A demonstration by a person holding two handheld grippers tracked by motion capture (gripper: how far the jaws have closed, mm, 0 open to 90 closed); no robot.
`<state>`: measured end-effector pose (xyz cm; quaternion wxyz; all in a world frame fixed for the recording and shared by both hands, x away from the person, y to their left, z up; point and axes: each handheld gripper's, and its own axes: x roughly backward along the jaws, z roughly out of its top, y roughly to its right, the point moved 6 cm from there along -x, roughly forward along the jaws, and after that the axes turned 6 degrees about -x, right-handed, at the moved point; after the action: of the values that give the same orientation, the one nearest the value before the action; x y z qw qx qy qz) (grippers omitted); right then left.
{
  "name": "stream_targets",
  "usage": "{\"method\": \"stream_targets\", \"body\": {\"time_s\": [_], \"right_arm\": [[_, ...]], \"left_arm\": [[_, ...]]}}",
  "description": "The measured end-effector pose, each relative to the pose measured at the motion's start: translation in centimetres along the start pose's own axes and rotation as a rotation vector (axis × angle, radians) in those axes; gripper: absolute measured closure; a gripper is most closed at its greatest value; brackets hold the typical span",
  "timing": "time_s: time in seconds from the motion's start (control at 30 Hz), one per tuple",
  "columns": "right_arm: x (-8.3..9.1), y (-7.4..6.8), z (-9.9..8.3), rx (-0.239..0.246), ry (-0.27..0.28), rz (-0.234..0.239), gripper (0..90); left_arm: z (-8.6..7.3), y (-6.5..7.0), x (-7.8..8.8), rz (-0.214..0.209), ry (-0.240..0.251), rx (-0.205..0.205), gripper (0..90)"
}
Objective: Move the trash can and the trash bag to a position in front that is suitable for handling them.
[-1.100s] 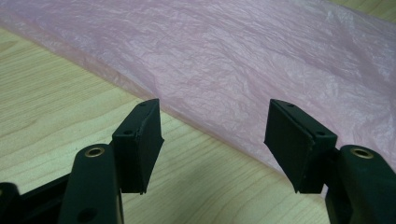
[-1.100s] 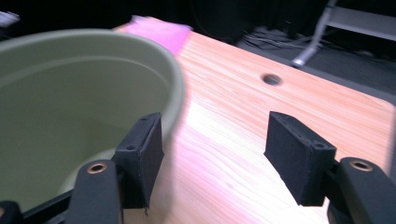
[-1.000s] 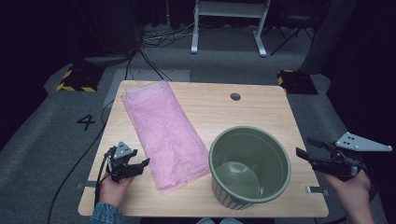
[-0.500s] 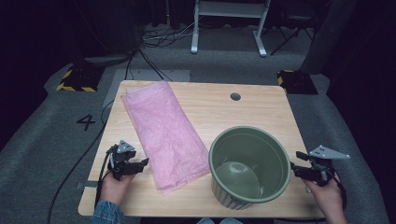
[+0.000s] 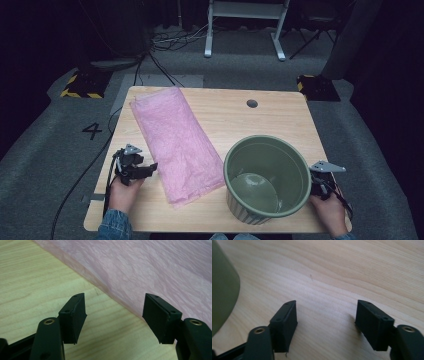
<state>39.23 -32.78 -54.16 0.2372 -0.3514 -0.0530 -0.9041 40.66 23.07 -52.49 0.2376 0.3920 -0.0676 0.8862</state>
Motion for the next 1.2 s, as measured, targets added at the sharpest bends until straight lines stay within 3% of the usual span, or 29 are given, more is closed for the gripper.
{"method": "stream_targets", "body": {"time_s": [0.13, 0.3, 0.4, 0.5, 0.6, 0.67, 0.83, 0.97, 1.07, 1.13, 1.2], "right_arm": [[-0.3, 0.0, 0.2, -0.003, 0.008, 0.007, 33.1], [-0.3, 0.0, 0.2, -0.002, 0.008, 0.007, 33.1], [-0.3, -0.1, 0.2, -0.001, 0.007, 0.008, 33.0], [-0.3, -0.2, 0.1, 0.006, 0.006, 0.015, 32.9], [-0.3, -0.2, 0.1, 0.006, 0.006, 0.015, 32.9], [-0.3, -0.2, 0.1, 0.007, 0.006, 0.014, 32.9], [-0.2, -0.3, 0.1, 0.007, 0.007, 0.016, 32.8], [-0.2, -0.3, 0.1, 0.006, 0.007, 0.016, 32.9], [-0.2, -0.3, 0.1, 0.007, 0.007, 0.016, 32.9], [-0.2, -0.3, 0.1, 0.006, 0.007, 0.016, 32.9], [-0.2, -0.3, 0.1, 0.006, 0.007, 0.016, 32.8]], "left_arm": [[1.0, -1.0, -0.6, 0.020, -0.021, 0.039, 34.1], [2.5, -2.5, -1.9, 0.065, -0.031, 0.052, 34.2], [2.8, -3.1, -3.0, 0.073, -0.061, 0.068, 34.1], [3.1, -3.5, -3.9, 0.086, -0.056, 0.077, 34.1], [3.7, -3.7, -4.5, 0.118, -0.065, 0.063, 32.6], [3.9, -3.5, -5.1, 0.165, -0.094, -0.004, 29.9], [4.2, -2.8, -6.0, 0.164, -0.075, 0.008, 13.1], [4.4, -2.7, -6.5, 0.168, -0.062, 0.008, 7.5], [4.8, -2.5, -6.8, 0.149, -0.037, -0.022, 9.0], [5.1, -2.8, -6.9, 0.156, -0.039, -0.011, 15.6], [5.4, -3.0, -7.1, 0.164, -0.047, 0.002, 16.0]]}}
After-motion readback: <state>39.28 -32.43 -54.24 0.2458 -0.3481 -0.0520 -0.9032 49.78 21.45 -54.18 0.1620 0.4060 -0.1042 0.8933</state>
